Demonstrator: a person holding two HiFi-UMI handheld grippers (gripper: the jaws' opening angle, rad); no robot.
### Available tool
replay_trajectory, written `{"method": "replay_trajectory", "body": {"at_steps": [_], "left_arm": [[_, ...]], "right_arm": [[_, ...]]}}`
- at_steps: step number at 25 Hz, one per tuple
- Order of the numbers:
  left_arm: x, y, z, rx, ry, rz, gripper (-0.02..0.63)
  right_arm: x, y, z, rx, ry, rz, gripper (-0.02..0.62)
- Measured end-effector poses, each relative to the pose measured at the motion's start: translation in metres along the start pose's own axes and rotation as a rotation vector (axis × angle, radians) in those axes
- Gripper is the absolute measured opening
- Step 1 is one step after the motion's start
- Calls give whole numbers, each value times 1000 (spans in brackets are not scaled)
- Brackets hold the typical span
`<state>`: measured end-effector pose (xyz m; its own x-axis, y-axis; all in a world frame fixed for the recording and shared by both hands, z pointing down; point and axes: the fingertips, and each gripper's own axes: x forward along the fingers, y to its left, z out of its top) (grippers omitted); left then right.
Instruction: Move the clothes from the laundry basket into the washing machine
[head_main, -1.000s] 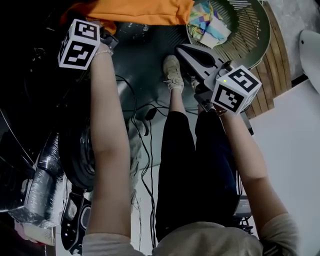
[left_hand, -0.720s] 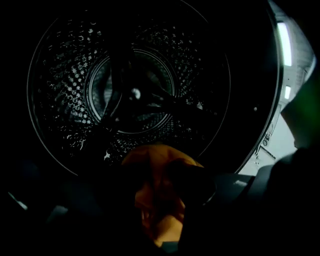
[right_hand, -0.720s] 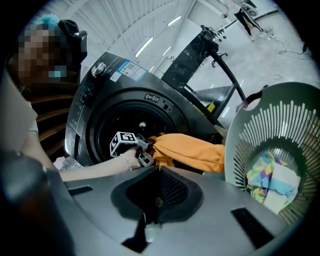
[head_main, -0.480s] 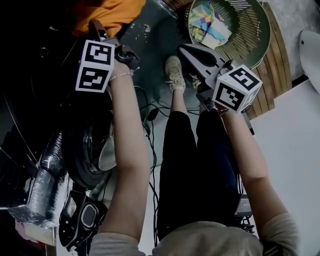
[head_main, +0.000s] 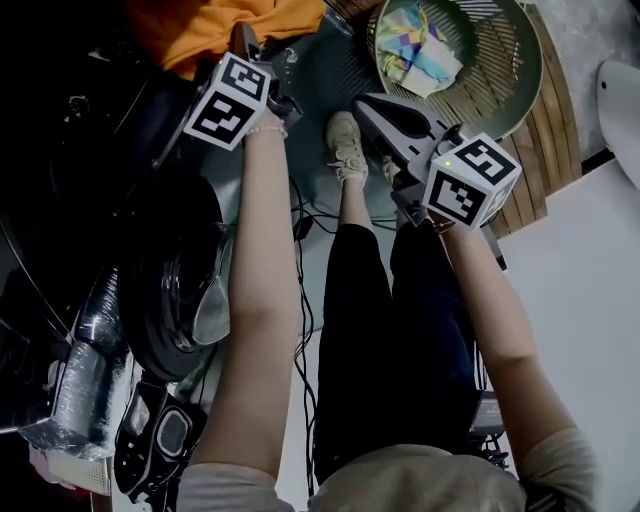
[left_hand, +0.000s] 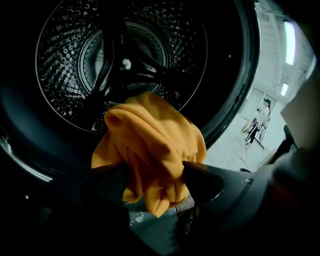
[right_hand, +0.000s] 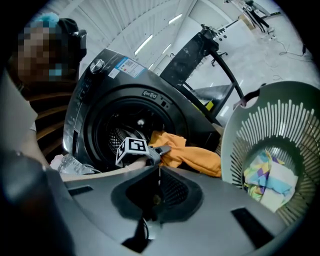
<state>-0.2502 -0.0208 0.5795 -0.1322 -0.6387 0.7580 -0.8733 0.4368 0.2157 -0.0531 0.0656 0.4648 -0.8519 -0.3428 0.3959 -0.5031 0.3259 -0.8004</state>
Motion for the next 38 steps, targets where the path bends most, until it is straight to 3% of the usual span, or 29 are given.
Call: {"method": "replay_trajectory", "body": {"at_steps": [3, 5, 7, 10, 15, 18, 20, 23, 26, 31, 35, 38], "left_arm": [[12, 3, 8, 15, 24, 9, 320], [7, 6, 14, 28, 19, 16, 163], [-1, 4, 27, 22, -33, -9, 110], [-13, 6, 56, 28, -139, -33, 98], [-22, 11, 139, 106, -362, -1, 97], [-13, 13, 169, 138, -419, 27, 100], [1, 16, 164, 140, -386, 48, 109], [11, 27, 141, 84, -326, 84, 204], [-3, 33, 128, 54, -339, 104, 252], [-46, 17, 111, 128, -369, 53, 287], [-40, -9, 41, 209, -196, -43, 339], [-15, -7, 3, 237, -74, 0, 342]], "right_arm": [[-2, -5, -1, 1, -11, -6, 14], [-2, -6, 1, 7, -15, -8, 14], [-1, -4, 5, 6, -16, -2, 14], [1, 3, 10, -17, -8, 12, 14], [6, 5, 11, -63, 19, 24, 14], [7, 3, 9, -45, 13, 26, 14], [7, 0, 5, -31, 5, 21, 14], [7, 0, 1, -19, 7, 20, 14], [6, 2, -1, -21, 17, 20, 14], [4, 3, 0, -28, 12, 27, 14], [2, 4, 1, -13, 2, 24, 14], [5, 3, -2, -10, 2, 28, 14]]}}
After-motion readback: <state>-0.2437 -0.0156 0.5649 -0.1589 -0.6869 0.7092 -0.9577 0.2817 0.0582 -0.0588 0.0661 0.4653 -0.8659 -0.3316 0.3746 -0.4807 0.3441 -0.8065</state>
